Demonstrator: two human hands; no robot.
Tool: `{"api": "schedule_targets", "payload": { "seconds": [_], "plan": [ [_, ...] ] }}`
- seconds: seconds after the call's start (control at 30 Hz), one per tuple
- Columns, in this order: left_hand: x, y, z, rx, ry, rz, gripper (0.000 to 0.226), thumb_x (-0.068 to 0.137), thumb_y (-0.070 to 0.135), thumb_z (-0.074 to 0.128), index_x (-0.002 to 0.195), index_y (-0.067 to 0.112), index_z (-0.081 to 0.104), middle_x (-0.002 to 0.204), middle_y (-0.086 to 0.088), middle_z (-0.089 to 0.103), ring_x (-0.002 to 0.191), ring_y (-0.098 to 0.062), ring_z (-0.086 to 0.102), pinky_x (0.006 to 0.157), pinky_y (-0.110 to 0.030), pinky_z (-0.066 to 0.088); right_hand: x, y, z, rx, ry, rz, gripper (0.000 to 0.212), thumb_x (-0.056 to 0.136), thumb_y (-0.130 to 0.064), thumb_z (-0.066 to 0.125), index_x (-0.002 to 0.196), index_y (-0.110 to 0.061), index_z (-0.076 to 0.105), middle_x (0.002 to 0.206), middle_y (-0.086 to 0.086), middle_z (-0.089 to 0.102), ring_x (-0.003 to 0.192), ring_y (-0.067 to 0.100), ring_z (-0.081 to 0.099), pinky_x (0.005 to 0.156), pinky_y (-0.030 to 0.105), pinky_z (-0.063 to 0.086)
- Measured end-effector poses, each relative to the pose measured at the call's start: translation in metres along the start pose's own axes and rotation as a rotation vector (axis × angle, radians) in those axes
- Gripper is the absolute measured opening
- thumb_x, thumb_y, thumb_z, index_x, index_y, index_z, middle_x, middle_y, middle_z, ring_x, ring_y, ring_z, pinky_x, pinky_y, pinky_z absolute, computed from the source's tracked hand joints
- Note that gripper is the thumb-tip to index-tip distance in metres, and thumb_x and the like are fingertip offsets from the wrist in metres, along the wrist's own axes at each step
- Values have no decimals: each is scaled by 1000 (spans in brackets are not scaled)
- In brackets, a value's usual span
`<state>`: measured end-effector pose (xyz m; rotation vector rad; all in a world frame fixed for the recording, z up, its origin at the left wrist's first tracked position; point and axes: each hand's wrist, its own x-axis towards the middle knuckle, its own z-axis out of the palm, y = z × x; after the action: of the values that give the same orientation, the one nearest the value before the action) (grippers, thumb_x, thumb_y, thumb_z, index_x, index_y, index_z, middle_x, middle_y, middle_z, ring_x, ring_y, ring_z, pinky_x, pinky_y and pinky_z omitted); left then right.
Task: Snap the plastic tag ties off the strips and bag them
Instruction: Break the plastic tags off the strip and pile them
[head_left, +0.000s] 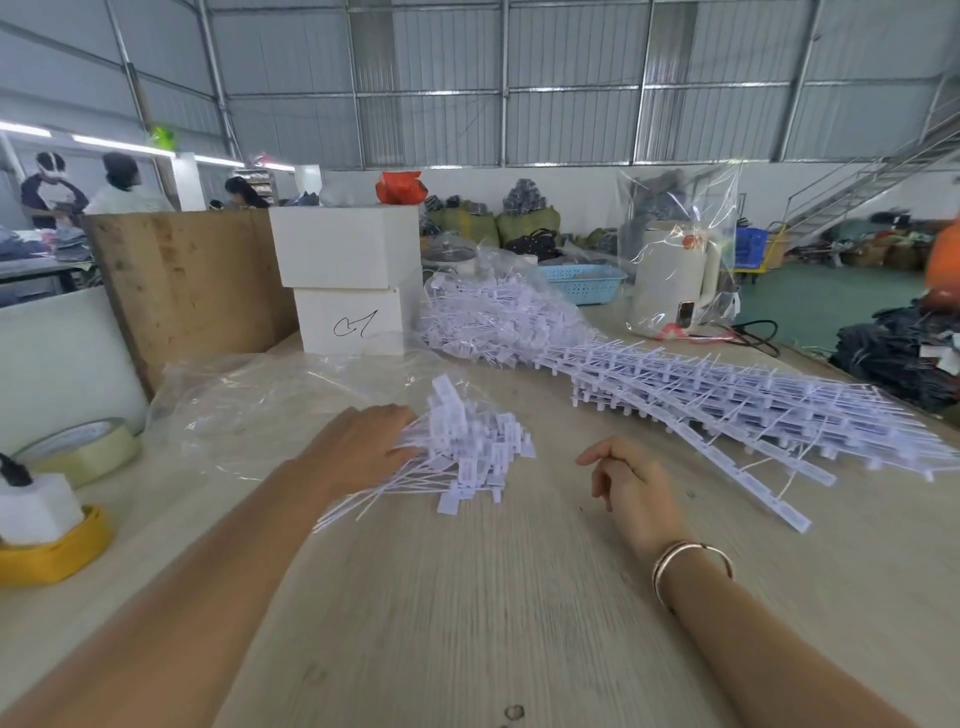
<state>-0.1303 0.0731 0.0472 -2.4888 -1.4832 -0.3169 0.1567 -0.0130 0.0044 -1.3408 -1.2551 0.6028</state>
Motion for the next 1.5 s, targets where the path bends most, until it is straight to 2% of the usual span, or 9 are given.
{"api": "schedule_targets", "payload": {
  "seconds": [0.1, 0.37, 0.53, 0.67, 0.87, 1.07, 1.23, 1.37, 1.5],
  "plan": [
    [1, -15, 21, 80, -110, -11, 58, 89, 60, 44, 132, 20, 43, 124, 2, 44, 115, -18, 44, 95, -32, 33, 1, 1, 0, 3, -21, 13, 42, 87, 1, 36, 70, -25, 64, 53, -6, 52, 54, 11, 44, 58, 30, 36],
    [-3, -7, 28, -348, -149, -21, 87, 78, 69, 41, 150, 26, 16, 155, 9, 21, 139, -11, 25, 111, -25, 19, 3, 1, 2, -13, -51, -3, 41, 88, 3, 34, 73, -21, 64, 55, -4, 52, 57, 15, 45, 61, 32, 37],
    [-6, 10, 28, -305, -342, -91, 127, 55, 91, 43, 150, 25, -8, 159, 7, -2, 146, -17, 8, 118, -38, 13, 3, 2, 3, -14, -51, 1, 42, 87, 3, 35, 72, -23, 65, 54, -6, 53, 58, 14, 46, 62, 32, 38],
    [-1, 6, 23, -299, -401, -68, 104, 77, 55, 66, 150, 33, -6, 159, 5, 11, 143, -19, 19, 113, -41, 25, 3, 1, 4, -10, -61, -4, 41, 87, 4, 35, 72, -20, 65, 53, -6, 52, 56, 13, 45, 61, 31, 38],
    [6, 6, 14, -251, -406, -10, 83, 90, 7, 52, 150, 25, -2, 148, -6, 31, 136, -20, 30, 111, -30, 27, 3, 1, 5, -11, -82, 2, 41, 88, 4, 35, 73, -20, 65, 52, -7, 52, 52, 9, 43, 55, 23, 36],
    [1, 7, 16, -365, -405, -10, 95, 84, 48, 64, 150, 33, -3, 158, 6, 13, 143, -16, 15, 116, -36, 16, 3, 1, 5, -22, -103, 20, 42, 88, 3, 35, 74, -21, 66, 51, -8, 52, 47, 4, 42, 52, 19, 36],
    [6, 20, 25, -72, -302, -61, 87, 84, 62, 51, 150, 34, 1, 152, 5, 22, 137, -18, 19, 107, -37, 13, 3, 2, 4, -22, -111, 25, 42, 90, 3, 35, 75, -21, 66, 51, -8, 53, 46, 3, 42, 48, 15, 36],
    [6, 22, 14, -258, -371, -103, 85, 83, 34, 61, 149, 31, 7, 153, 8, 13, 139, -13, 8, 106, -32, 9, 6, 3, 5, -44, -117, 26, 43, 90, 3, 34, 75, -22, 66, 51, -9, 53, 46, 3, 42, 48, 15, 36],
    [-2, 45, -7, -417, 3, -94, 66, 75, -2, 54, 133, 26, 40, 139, 6, 35, 131, -12, 22, 97, -25, 16, 8, 5, 4, -53, -15, 56, 39, 88, -1, 37, 75, -24, 66, 68, -6, 56, 55, 3, 46, 52, 16, 39]
  ]
}}
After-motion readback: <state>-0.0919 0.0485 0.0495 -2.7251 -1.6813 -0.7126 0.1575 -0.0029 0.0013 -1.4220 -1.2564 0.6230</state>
